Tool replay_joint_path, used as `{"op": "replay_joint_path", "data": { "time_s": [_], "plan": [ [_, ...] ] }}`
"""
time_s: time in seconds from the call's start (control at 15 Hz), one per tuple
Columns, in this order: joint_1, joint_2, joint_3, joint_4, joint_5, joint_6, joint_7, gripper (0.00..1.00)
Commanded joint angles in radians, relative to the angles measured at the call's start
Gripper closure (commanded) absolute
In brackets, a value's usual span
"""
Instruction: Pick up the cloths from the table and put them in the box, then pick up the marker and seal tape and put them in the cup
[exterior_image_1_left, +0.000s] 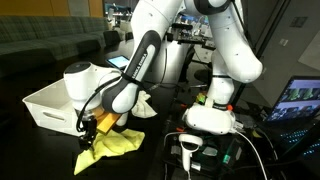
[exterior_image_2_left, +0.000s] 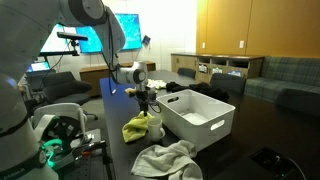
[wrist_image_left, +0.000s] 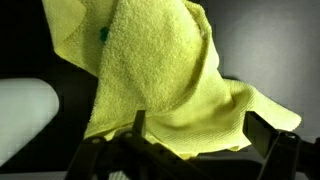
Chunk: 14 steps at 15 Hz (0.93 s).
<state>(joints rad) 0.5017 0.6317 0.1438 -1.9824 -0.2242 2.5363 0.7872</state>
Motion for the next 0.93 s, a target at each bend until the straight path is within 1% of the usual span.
{"op": "replay_joint_path", "data": {
  "time_s": [0.0, 0.27, 0.6, 0.87],
  "plan": [
    [0.010, 0.032, -0.008, 0.037, 0.010, 0.000, -0.091, 0.00],
    [0.024, 0.059, -0.027, 0.069, -0.001, -0.017, -0.164, 0.00],
    [0.047, 0.093, -0.065, 0.117, 0.014, -0.002, -0.134, 0.00],
    [0.036, 0.122, -0.066, 0.150, 0.028, -0.002, -0.158, 0.00]
  ]
}}
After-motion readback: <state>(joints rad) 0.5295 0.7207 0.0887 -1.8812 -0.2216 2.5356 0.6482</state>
